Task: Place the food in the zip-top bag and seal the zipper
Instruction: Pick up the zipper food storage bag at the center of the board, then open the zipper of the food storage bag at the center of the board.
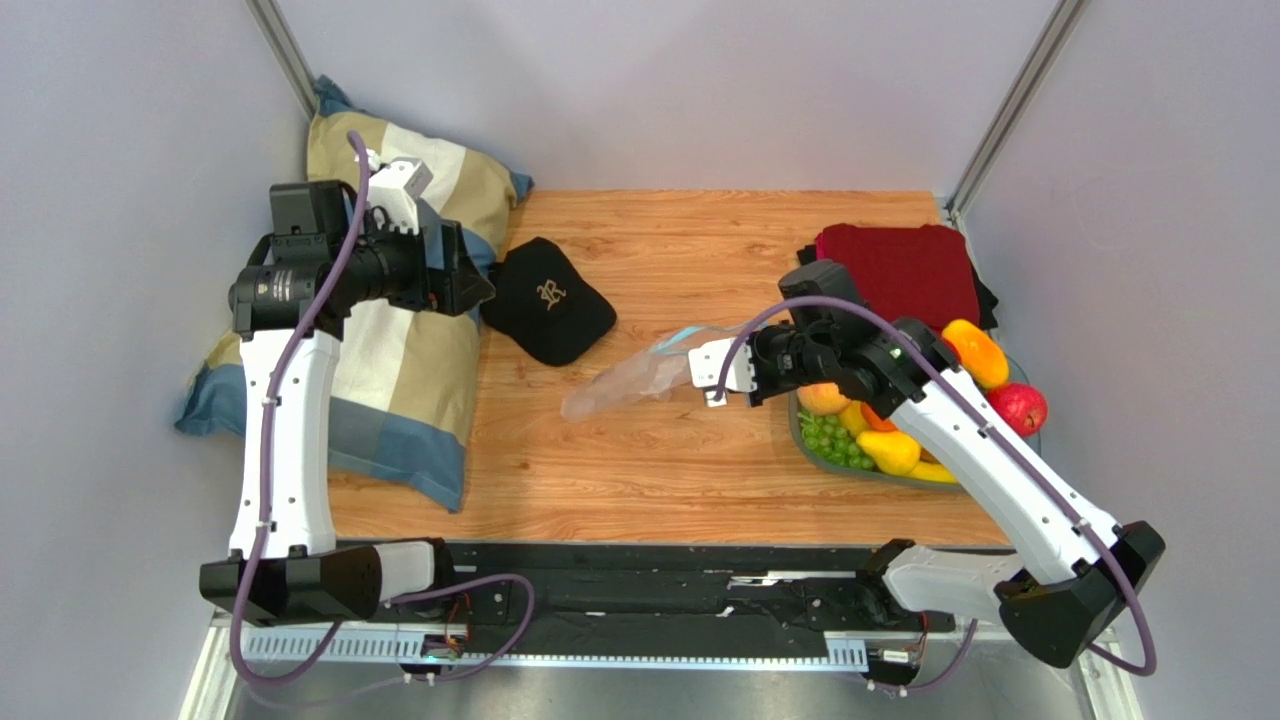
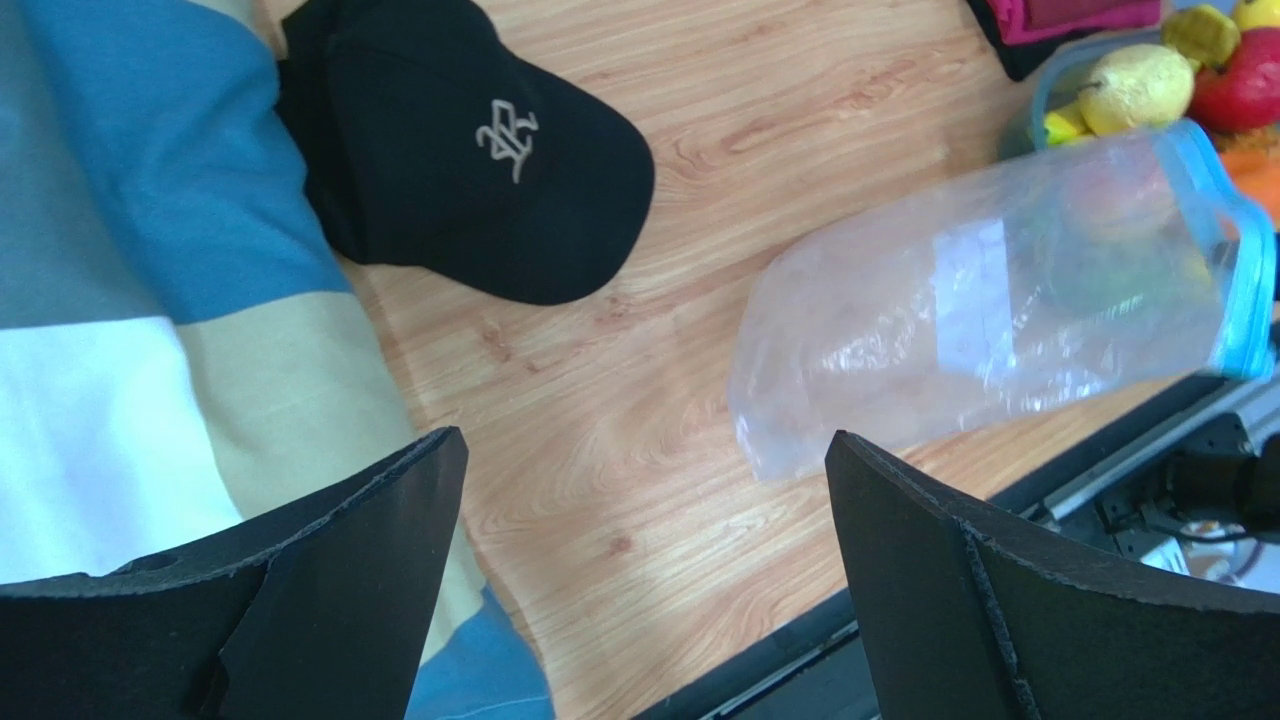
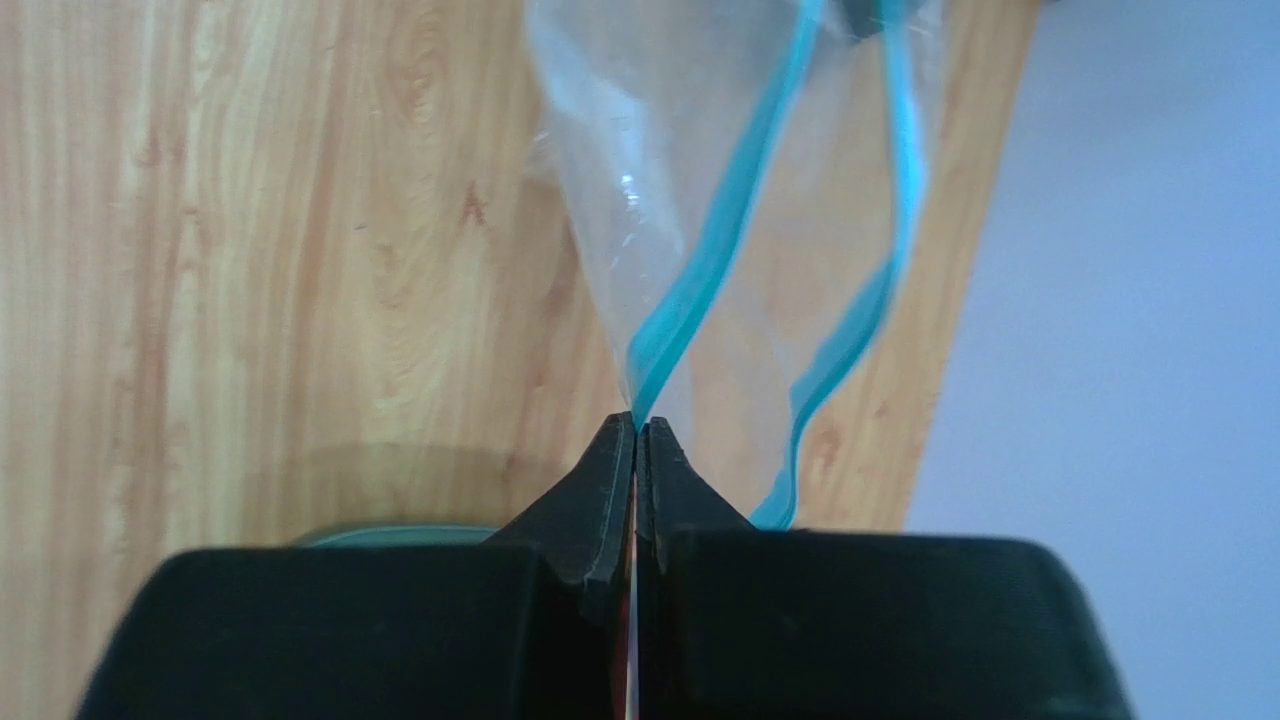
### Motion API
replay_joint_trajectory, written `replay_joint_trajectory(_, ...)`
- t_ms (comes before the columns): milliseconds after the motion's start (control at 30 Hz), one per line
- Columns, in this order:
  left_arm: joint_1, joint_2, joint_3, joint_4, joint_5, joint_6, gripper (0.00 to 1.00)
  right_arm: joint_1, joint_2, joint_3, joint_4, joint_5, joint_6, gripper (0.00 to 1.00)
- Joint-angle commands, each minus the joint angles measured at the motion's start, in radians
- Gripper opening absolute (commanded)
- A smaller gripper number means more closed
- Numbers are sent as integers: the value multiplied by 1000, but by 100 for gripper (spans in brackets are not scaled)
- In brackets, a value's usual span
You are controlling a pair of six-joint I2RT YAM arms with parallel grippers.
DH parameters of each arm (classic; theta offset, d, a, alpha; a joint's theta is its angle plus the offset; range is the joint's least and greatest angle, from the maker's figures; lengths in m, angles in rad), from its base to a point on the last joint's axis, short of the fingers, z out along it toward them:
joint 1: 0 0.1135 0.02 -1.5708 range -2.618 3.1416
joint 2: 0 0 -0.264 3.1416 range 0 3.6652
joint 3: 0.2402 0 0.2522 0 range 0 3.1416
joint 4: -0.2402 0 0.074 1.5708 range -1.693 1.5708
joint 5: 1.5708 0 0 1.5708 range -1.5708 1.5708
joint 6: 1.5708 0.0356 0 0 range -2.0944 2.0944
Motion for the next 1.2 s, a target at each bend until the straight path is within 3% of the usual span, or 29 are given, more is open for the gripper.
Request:
replay_joint_trajectory(0,-68,46,79,-22,21,30,99,47,-91,-40,146,43,-148,0)
replay_joint_trajectory(167,-206,122,171,-80,9,-10,99,102,-136,-76,143,39,-246,0)
replay_joint_trajectory(300,-386,159,190,-96,-60,-31,99,159,-162,-115,144,46,-295,0)
replay_joint_trajectory(633,-704,282,254,-100,-68,-42,89,266,-222,-234,186,77,-403,0)
replay_joint_trajectory(900,-813,359,302,-88,-138,-18,87,337,-207,-237,192,105,-388,0)
replay_joint_trajectory(1000,-839,379,302,-88,-210,1,83,360,-207,-237,192,115,-380,0)
replay_joint_trajectory(1167,-841,406,282,-114,-307,33,56,387,-228,-237,164,146,-349,0)
